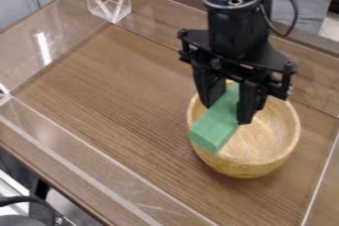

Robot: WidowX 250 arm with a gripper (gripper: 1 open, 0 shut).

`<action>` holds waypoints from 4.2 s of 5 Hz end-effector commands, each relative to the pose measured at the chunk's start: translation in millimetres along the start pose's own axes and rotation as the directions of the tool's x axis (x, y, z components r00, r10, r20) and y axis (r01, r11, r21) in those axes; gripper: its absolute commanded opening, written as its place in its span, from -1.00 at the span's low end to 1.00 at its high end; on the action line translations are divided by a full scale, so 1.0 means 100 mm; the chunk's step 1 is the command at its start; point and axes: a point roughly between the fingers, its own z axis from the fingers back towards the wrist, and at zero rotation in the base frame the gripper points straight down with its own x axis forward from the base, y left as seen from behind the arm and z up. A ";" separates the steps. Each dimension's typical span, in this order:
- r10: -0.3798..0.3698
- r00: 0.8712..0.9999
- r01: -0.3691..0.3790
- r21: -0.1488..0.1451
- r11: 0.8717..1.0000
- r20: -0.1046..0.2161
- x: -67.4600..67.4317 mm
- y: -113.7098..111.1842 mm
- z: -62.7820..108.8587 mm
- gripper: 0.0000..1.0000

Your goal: Put the green block in the brown bowl

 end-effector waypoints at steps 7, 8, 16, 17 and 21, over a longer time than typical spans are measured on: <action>-0.008 0.992 0.011 -0.021 1.000 0.129 0.31 0.14 0.00 -1.00; -0.009 0.991 0.012 -0.022 1.000 0.137 0.35 0.17 -0.02 -1.00; -0.031 0.982 0.038 -0.032 0.999 0.189 0.54 0.31 -0.15 -1.00; -0.033 0.980 0.040 -0.033 0.999 0.194 0.56 0.33 -0.15 -1.00; -0.045 0.974 0.054 -0.035 0.998 0.221 0.60 0.38 -0.13 -1.00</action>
